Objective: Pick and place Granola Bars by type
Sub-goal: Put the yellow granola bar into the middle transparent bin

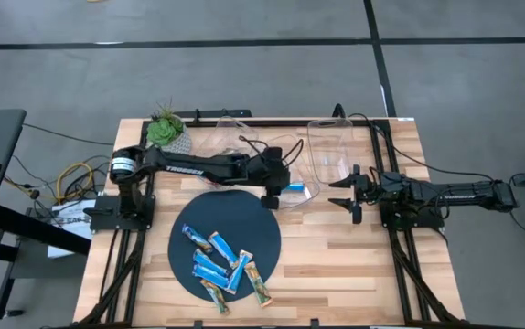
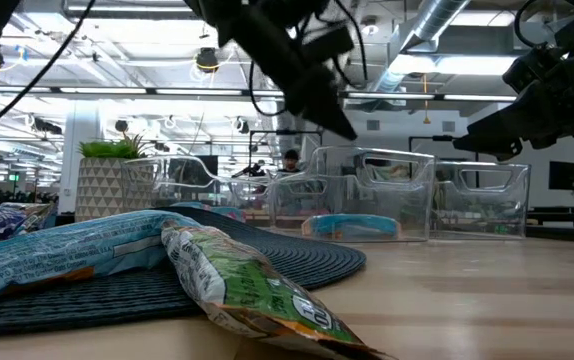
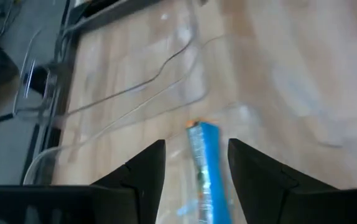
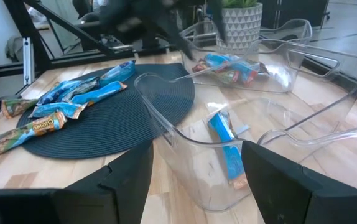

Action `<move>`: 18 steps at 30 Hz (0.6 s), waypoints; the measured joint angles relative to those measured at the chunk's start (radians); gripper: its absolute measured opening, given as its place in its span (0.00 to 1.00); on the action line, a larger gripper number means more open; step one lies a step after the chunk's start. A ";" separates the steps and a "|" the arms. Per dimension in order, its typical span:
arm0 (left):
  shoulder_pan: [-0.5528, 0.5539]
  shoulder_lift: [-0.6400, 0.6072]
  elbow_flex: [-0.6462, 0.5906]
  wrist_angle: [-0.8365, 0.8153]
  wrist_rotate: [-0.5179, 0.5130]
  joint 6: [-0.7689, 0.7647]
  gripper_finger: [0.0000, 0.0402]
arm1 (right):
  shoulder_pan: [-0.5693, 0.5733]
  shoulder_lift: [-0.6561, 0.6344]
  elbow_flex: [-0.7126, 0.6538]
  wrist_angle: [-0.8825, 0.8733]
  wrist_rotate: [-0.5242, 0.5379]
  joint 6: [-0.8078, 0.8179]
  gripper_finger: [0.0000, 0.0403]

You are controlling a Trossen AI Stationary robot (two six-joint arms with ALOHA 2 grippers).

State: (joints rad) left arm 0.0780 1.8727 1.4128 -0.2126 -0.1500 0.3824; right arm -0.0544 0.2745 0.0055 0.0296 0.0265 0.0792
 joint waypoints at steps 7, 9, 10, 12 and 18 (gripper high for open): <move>-0.118 -0.073 0.000 -0.128 0.001 0.025 0.42 | 0.000 0.000 0.000 0.000 0.000 0.000 0.59; -0.157 -0.091 0.000 -0.177 0.001 0.035 0.42 | 0.000 0.000 0.000 0.000 0.000 0.000 0.59; -0.177 -0.099 0.000 -0.202 0.001 0.037 0.42 | 0.000 0.000 0.000 0.000 0.000 0.000 0.59; -0.218 -0.108 0.000 -0.260 0.004 0.038 0.42 | 0.000 0.000 0.000 0.000 0.000 0.000 0.59; -0.349 -0.114 0.000 -0.436 0.007 -0.004 0.42 | 0.000 0.000 0.000 0.000 0.000 0.000 0.59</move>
State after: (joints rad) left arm -0.2714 1.7588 1.4128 -0.6487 -0.1432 0.3780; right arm -0.0545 0.2745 0.0054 0.0299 0.0269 0.0795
